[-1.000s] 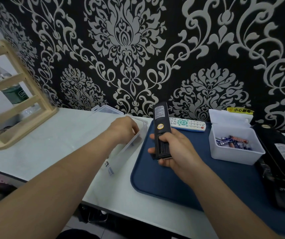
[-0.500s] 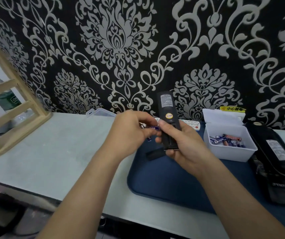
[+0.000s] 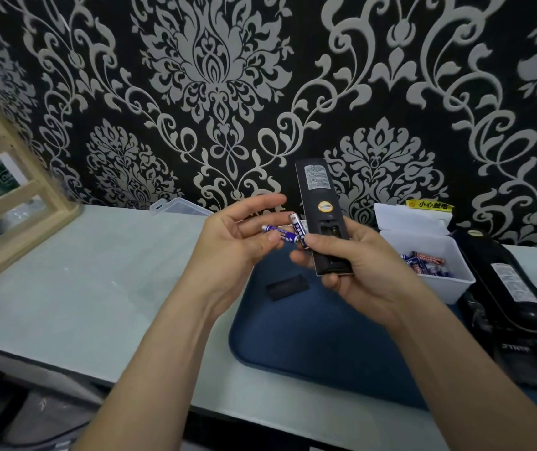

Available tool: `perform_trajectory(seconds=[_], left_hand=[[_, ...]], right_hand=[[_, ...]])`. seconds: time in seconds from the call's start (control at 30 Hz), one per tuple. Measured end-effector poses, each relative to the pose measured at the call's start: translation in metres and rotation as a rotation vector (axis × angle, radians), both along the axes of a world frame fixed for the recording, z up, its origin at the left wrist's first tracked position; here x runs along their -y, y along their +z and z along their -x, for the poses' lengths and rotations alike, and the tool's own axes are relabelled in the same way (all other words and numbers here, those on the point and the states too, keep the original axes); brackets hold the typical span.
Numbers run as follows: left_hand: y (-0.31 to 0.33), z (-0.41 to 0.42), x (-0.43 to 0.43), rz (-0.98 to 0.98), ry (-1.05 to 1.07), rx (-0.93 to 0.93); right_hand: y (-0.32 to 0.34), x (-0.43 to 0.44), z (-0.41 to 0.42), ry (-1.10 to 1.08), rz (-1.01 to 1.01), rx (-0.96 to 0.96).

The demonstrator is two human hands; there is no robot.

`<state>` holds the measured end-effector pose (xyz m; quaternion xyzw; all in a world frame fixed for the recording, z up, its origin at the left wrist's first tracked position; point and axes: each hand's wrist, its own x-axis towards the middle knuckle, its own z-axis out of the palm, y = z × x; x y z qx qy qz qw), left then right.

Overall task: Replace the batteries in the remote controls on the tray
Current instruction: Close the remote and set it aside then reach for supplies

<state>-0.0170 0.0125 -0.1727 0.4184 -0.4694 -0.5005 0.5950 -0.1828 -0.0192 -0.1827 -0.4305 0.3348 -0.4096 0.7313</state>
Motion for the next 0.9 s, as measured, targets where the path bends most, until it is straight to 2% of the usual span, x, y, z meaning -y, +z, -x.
perform_trajectory(seconds=[0.43,0.77,0.9], left_hand=[[0.0015,-0.0071,-0.0012,0.036,-0.064,0.107],[0.0034,-0.0058,-0.0017,0.044,-0.082,0.054],[0.0025,-0.0044,-0.0001,0.033,-0.069,0.087]], right_hand=[[0.0008,-0.0018,-0.001,0.055,0.004,-0.007],[0.0046,-0.0024,0.003,0.05,-0.012,-0.03],[0.0057,-0.0033,0.0049,0.065,-0.018,-0.059]])
